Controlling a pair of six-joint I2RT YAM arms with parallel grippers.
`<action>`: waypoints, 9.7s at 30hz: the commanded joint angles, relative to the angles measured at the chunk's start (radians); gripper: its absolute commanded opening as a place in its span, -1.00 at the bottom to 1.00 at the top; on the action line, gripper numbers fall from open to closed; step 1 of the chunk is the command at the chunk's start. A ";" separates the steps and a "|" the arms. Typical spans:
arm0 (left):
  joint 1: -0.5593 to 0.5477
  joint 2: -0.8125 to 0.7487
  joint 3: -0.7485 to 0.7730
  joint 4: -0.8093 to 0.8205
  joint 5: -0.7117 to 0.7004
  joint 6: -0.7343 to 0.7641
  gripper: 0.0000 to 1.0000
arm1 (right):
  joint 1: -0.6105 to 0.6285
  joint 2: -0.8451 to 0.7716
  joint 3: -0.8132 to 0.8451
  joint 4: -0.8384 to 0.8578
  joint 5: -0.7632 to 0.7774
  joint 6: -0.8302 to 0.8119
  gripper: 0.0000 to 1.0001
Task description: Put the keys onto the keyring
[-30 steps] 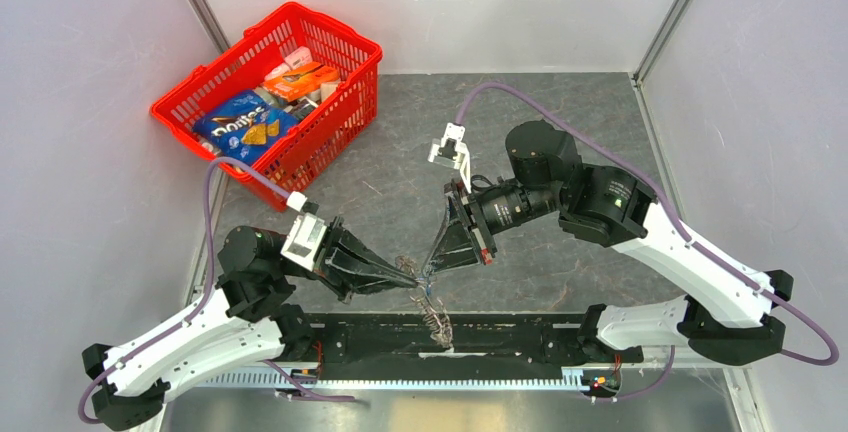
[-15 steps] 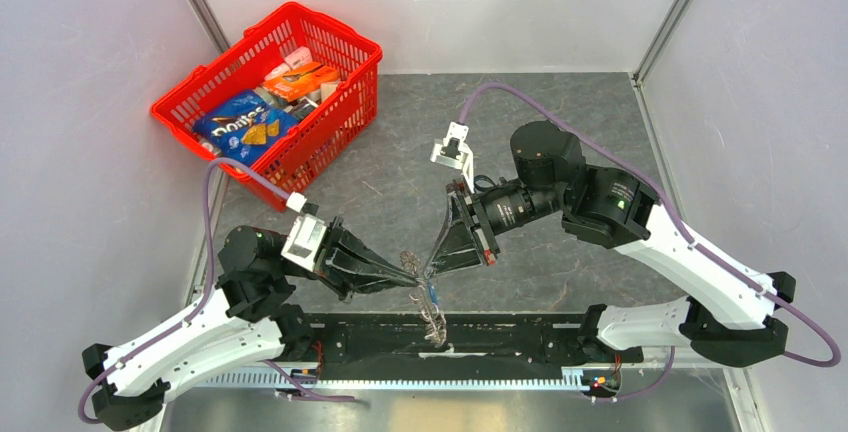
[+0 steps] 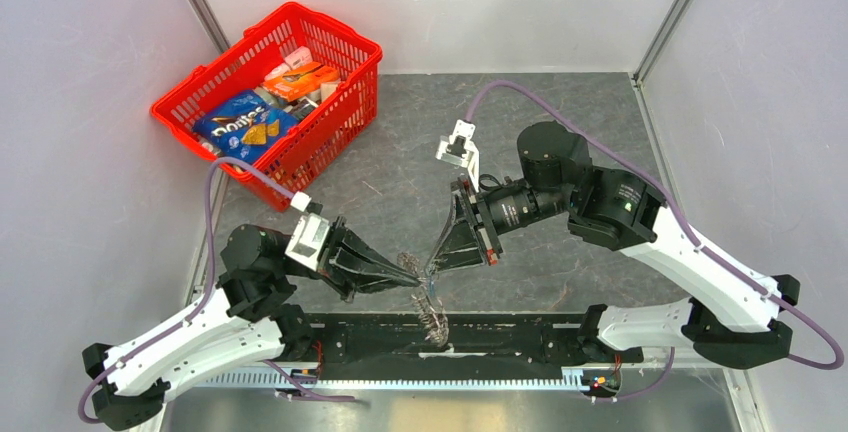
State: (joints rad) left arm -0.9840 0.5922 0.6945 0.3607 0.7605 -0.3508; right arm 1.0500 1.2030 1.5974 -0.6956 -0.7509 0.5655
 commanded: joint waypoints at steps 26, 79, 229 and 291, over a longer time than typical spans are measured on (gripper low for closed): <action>-0.004 0.046 0.076 -0.145 -0.310 0.125 -0.96 | 0.004 -0.015 0.007 0.058 0.153 0.072 -1.00; -0.004 0.064 -0.162 0.592 -0.486 0.336 -0.96 | 0.007 0.026 -0.009 0.149 0.490 0.282 -0.88; -0.004 0.009 -0.216 0.811 -0.340 0.018 -0.73 | 0.004 0.279 0.666 -0.237 -0.082 -0.864 -1.00; -0.004 0.076 0.299 -0.343 -0.431 -0.432 -0.18 | 0.004 0.036 0.288 -0.081 0.033 -0.899 -1.00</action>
State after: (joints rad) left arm -0.9840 0.6823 0.9874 0.0315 0.3195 -0.7246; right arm 1.0538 1.2594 1.8805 -0.8600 -0.7086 -0.3252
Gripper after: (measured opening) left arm 0.408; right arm 0.007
